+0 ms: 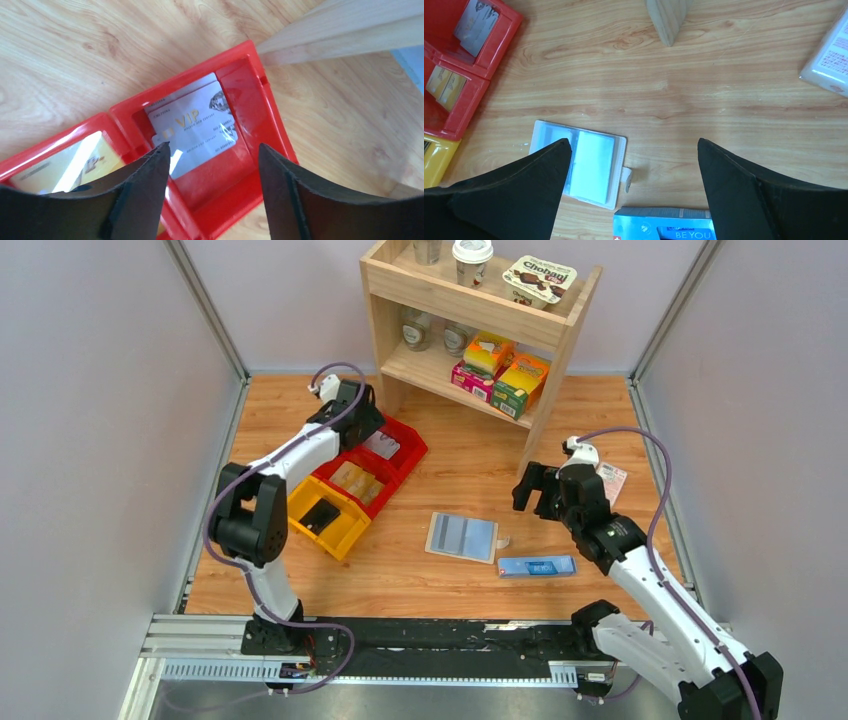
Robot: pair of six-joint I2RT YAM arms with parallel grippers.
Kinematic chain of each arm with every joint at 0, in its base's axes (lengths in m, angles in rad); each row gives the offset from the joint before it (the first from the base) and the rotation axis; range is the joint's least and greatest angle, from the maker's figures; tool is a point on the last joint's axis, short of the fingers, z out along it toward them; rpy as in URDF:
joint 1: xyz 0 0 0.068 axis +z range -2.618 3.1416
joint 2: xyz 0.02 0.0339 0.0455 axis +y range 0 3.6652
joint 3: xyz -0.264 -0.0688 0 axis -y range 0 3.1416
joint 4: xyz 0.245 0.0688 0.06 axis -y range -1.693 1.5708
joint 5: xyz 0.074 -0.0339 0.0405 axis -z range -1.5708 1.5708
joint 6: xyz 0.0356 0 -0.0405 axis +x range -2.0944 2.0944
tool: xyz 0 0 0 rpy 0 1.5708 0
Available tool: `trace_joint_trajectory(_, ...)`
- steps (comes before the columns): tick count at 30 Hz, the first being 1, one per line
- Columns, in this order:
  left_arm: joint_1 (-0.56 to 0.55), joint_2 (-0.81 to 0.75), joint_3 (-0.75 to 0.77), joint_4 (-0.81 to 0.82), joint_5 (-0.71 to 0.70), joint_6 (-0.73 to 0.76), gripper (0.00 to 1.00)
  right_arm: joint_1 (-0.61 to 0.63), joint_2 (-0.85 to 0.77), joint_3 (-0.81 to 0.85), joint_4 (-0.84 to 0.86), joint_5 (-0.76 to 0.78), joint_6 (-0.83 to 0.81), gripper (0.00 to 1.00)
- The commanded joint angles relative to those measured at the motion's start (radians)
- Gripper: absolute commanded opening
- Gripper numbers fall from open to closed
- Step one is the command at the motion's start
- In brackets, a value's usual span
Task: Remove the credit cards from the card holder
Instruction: Place the credit card in the storage box, then remove the credit card from the card holder.
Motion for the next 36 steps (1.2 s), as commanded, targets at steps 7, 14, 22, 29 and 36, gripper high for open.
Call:
trace_joint_trajectory(7,0.008,-0.445,-0.108,-0.259,0.173,0.335,0.84,0.004,0.004,-0.009,0.063,-0.300,0.164,1.00)
trace_joint_trajectory(14,0.006,-0.699,-0.308,-0.355,0.331,0.523,0.83,0.252,0.168,0.064,0.016,-0.050,0.236,1.00)
trace_joint_trajectory(22,0.006,-0.935,-0.438,-0.459,0.362,0.648,0.82,0.525,0.638,0.363,-0.187,0.195,0.313,1.00)
trace_joint_trajectory(29,0.006,-1.030,-0.485,-0.476,0.381,0.663,0.81,0.580,0.863,0.540,-0.279,0.206,0.299,0.98)
trace_joint_trajectory(36,0.006,-1.015,-0.486,-0.467,0.417,0.655,0.81,0.564,0.904,0.511,-0.233,0.129,0.270,0.87)
